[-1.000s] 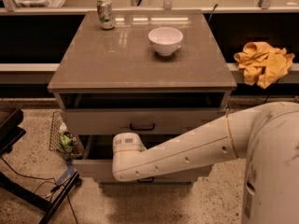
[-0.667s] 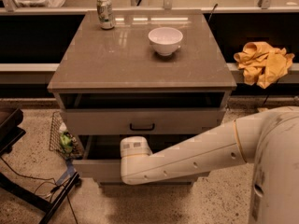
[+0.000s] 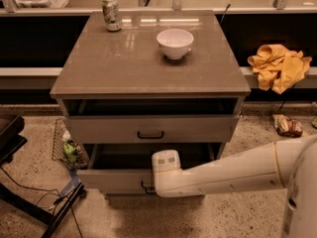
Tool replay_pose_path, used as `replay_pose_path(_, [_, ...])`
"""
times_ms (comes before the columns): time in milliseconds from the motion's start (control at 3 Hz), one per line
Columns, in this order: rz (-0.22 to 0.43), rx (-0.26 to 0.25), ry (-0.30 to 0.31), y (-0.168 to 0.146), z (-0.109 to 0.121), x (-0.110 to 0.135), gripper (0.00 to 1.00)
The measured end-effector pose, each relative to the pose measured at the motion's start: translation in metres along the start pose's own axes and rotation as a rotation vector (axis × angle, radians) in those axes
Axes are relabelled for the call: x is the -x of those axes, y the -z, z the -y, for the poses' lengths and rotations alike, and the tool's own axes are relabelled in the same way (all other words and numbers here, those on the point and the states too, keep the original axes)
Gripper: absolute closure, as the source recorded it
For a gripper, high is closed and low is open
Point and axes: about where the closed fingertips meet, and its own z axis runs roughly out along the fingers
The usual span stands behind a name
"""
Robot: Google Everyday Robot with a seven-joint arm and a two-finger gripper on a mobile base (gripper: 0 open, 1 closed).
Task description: Open middle drawer
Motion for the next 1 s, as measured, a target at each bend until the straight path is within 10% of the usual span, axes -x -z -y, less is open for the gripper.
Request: replay_pose_path(1000, [-0.001, 0.007, 0.021, -0.015, 0.015, -0.003, 1.0])
